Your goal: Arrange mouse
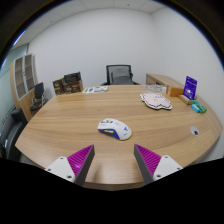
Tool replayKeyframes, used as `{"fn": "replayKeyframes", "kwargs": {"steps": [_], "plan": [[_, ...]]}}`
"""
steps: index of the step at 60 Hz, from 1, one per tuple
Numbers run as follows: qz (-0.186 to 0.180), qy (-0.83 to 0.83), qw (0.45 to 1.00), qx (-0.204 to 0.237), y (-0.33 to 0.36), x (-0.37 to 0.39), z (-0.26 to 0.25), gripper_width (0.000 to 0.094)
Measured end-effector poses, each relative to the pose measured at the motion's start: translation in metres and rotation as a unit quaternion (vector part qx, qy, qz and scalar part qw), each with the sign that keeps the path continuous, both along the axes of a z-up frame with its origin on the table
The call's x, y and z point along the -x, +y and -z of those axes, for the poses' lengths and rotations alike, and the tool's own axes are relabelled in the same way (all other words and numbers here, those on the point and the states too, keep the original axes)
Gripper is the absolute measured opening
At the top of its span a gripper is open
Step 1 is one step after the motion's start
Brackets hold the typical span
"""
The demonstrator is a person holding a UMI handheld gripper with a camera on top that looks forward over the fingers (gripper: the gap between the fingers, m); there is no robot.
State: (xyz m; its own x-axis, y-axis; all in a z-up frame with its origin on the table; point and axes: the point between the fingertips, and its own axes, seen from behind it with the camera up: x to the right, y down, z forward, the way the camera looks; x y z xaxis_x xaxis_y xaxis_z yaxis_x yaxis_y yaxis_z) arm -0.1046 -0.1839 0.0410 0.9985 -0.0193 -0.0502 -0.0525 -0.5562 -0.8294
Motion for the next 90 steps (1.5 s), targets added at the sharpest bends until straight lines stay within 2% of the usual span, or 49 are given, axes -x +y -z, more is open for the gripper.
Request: {"fn": "replayKeyframes", "kwargs": {"steps": [9, 21, 30, 35, 37, 38, 47, 53, 57, 62, 71, 80, 90], "plan": [[-0.017, 0.003, 1.000, 0.015, 0.055, -0.010, 0.038, 0.0828], [-0.051, -0.003, 0.999, 0.012, 0.118, -0.023, 0.049, 0.0842], [-0.044, -0.012, 0.999, 0.010, 0.158, -0.029, 0.051, 0.0819], [-0.029, -0.017, 0.999, 0.006, 0.178, -0.035, 0.051, 0.0712], [-0.023, -0.015, 1.000, 0.007, 0.183, -0.035, 0.051, 0.0615], [-0.021, -0.016, 1.000, 0.009, 0.185, -0.035, 0.052, 0.0520], [0.015, -0.009, 0.998, 0.053, 0.183, -0.036, 0.056, 0.0395], [0.021, 0.006, 0.997, 0.077, 0.186, -0.036, 0.052, 0.0333], [0.036, 0.042, 0.995, 0.081, 0.189, -0.039, 0.041, 0.0332], [0.064, 0.043, 0.996, 0.051, 0.210, -0.072, 0.008, 0.0333], [0.078, 0.022, 0.997, 0.021, 0.278, -0.164, -0.029, 0.0332], [0.070, -0.004, 0.997, 0.035, 0.340, -0.241, -0.009, 0.0329], [0.041, 0.006, 0.997, 0.065, 0.374, -0.268, 0.031, 0.0331]]}}
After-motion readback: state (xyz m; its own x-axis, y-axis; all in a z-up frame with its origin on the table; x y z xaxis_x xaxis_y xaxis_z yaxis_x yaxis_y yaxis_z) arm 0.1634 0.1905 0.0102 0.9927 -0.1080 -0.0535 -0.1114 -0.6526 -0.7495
